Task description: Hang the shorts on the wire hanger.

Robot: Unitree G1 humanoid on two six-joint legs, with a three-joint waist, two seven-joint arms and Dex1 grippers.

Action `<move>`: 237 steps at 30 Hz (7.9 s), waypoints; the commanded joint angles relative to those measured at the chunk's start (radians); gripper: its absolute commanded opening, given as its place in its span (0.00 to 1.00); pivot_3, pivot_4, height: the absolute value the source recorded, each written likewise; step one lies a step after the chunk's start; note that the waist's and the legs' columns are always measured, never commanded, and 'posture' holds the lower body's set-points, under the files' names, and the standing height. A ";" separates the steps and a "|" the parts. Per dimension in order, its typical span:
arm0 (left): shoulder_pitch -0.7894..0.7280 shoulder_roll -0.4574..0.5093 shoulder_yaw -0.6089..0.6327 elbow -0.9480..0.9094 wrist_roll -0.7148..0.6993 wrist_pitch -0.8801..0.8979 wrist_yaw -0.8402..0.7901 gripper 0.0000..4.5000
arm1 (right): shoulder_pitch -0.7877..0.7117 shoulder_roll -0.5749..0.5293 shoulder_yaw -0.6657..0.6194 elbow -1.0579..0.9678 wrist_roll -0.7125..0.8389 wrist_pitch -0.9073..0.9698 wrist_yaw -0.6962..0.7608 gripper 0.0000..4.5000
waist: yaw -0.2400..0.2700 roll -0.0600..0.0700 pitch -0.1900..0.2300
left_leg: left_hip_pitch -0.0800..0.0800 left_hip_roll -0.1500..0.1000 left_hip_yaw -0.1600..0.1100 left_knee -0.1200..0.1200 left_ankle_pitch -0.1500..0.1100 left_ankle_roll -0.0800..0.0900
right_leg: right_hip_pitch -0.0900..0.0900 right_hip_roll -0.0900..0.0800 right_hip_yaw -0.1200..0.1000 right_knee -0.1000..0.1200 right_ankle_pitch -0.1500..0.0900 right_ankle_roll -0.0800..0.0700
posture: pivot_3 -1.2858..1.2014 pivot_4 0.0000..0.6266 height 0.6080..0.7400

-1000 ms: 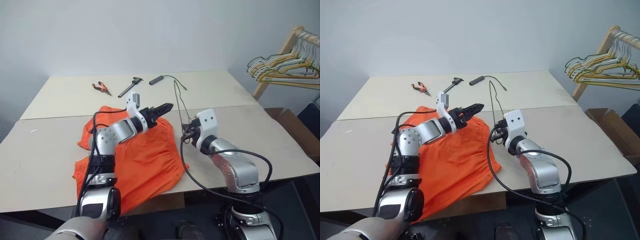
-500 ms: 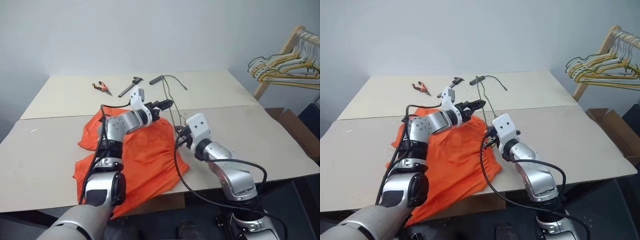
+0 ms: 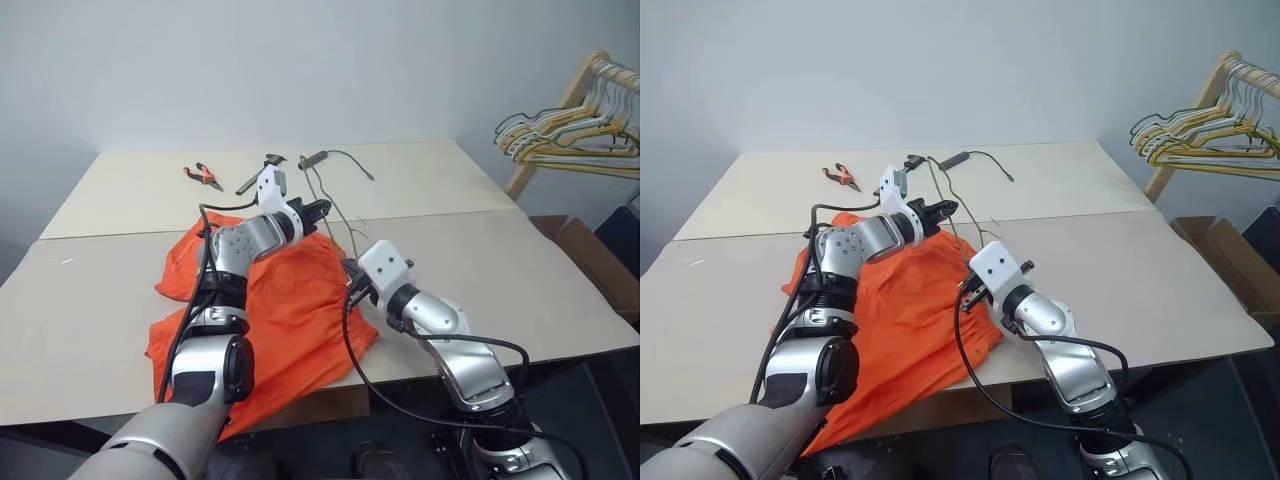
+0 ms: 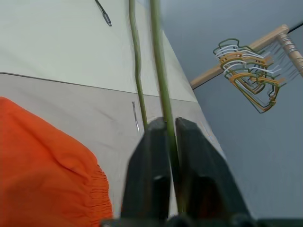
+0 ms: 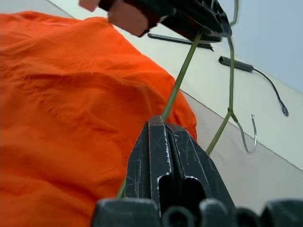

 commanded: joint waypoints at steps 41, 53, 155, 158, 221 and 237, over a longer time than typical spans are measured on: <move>0.172 0.370 0.102 -0.380 -0.432 -0.054 -1.086 0.00 | -0.365 -0.276 -0.219 0.311 0.959 0.503 0.780 0.84 | -0.004 0.000 0.000 | 0.002 0.003 0.001 0.002 0.000 0.001 | 0.003 0.003 -0.001 0.000 0.000 -0.001 | 0.50 0.00 1.00; 0.216 0.340 0.126 -0.419 -0.480 -0.064 -1.050 0.00 | -0.482 -0.031 -0.199 0.403 0.886 0.504 0.692 0.84 | 0.001 0.000 0.000 | 0.000 0.003 -0.001 0.003 0.000 0.001 | 0.001 0.000 -0.002 0.005 0.001 0.000 | 0.50 0.00 1.00; 0.800 0.844 -0.331 -0.837 0.329 -0.514 -1.098 0.99 | -0.258 -0.756 0.213 0.742 0.683 0.556 1.255 0.00 | 0.029 0.004 0.002 | 0.005 0.004 0.009 0.003 -0.002 0.004 | 0.003 0.001 0.002 0.000 0.000 0.000 | 0.52 0.00 1.00; 0.788 0.835 -0.345 -0.842 0.333 -0.508 -1.089 0.99 | -0.344 -0.698 0.260 0.838 0.645 0.582 1.255 0.00 | 0.023 0.004 0.002 | 0.007 0.004 0.009 0.003 -0.002 0.004 | 0.004 0.002 0.003 0.000 0.000 0.000 | 0.52 0.00 1.00; 0.164 0.643 -0.378 -0.345 0.435 -0.627 -0.964 0.99 | -0.520 -0.261 -0.039 1.052 0.178 -0.167 0.918 0.00 | 0.055 0.005 0.002 | 0.002 0.002 0.007 0.005 -0.001 0.003 | 0.001 0.001 0.001 0.003 0.001 -0.001 | 0.53 0.00 1.00; -0.286 0.595 -0.525 0.342 0.673 -0.925 -1.307 0.99 | -0.503 -0.299 -0.033 0.724 0.062 -0.171 0.825 0.00 | 0.041 0.006 0.003 | -0.007 0.003 0.010 0.013 -0.002 0.004 | -0.003 0.003 -0.002 0.004 0.000 0.000 | 0.52 0.00 1.00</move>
